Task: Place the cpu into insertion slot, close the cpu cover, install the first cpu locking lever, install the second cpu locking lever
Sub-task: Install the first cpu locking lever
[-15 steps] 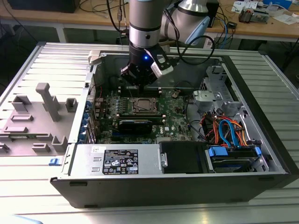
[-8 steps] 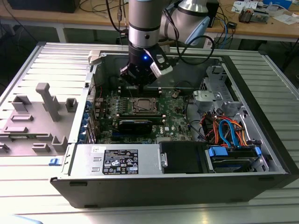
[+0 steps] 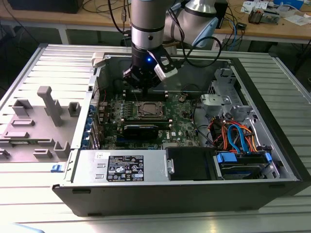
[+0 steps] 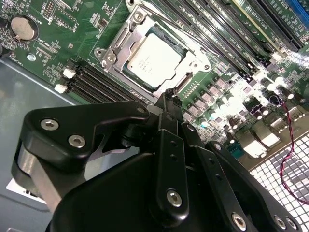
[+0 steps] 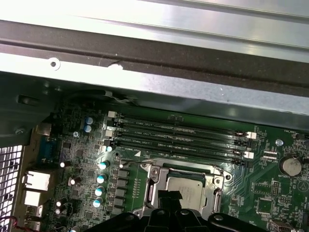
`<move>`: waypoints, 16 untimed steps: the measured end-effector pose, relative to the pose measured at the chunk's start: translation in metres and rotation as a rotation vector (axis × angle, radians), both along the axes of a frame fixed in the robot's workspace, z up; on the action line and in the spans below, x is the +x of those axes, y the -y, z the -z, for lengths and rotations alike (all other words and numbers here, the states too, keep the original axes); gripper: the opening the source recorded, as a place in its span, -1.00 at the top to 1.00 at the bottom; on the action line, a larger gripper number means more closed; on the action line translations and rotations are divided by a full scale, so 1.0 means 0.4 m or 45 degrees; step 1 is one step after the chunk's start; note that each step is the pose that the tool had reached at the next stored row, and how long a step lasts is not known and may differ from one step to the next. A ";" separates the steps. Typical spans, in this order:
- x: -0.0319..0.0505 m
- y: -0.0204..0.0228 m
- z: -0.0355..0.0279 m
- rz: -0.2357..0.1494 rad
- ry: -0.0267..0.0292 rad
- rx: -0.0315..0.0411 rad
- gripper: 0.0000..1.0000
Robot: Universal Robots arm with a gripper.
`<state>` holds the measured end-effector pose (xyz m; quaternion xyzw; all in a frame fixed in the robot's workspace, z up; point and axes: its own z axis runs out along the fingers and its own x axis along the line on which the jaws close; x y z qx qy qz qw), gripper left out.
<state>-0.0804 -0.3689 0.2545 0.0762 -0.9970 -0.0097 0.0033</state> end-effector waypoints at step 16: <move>-0.045 0.000 0.000 0.000 0.0074 -0.0001 0.79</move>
